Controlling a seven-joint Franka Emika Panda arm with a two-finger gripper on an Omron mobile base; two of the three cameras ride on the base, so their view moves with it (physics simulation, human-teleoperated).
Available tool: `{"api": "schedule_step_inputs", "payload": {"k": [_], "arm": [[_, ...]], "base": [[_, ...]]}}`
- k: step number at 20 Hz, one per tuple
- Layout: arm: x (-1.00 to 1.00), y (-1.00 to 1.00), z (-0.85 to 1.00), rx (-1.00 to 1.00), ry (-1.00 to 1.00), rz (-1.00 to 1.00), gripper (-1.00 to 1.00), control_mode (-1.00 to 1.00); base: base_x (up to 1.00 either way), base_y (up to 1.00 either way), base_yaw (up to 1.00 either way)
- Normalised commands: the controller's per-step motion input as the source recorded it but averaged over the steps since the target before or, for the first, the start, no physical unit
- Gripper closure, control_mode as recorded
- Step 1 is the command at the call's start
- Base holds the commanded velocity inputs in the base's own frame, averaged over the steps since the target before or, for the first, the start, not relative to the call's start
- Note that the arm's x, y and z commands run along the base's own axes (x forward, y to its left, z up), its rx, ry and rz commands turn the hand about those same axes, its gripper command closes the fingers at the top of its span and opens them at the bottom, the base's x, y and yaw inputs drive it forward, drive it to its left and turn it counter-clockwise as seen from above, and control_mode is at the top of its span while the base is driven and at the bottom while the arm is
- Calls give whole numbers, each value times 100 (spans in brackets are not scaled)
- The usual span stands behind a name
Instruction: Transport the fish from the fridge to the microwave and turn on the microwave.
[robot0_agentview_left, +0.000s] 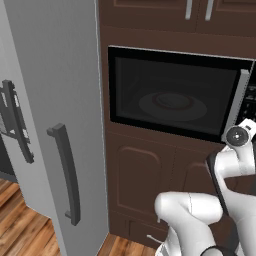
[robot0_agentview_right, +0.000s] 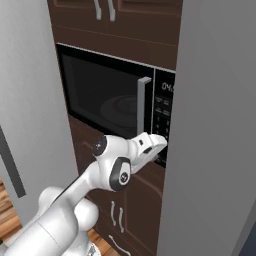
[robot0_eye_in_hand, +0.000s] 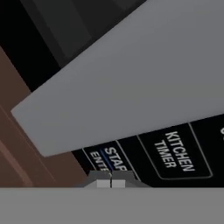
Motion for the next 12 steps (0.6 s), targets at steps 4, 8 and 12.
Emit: {"api": "schedule_step_inputs", "payload": {"k": [4, 8, 12], "arm": [[36, -8, -14, 0, 0, 0, 100, -100], [44, -19, -30, 0, 0, 0, 100, -100], [49, -21, -39, 0, 0, 0, 100, -100]], "base": [[0, 0, 0], [0, 0, 0], [0, 0, 0]]}}
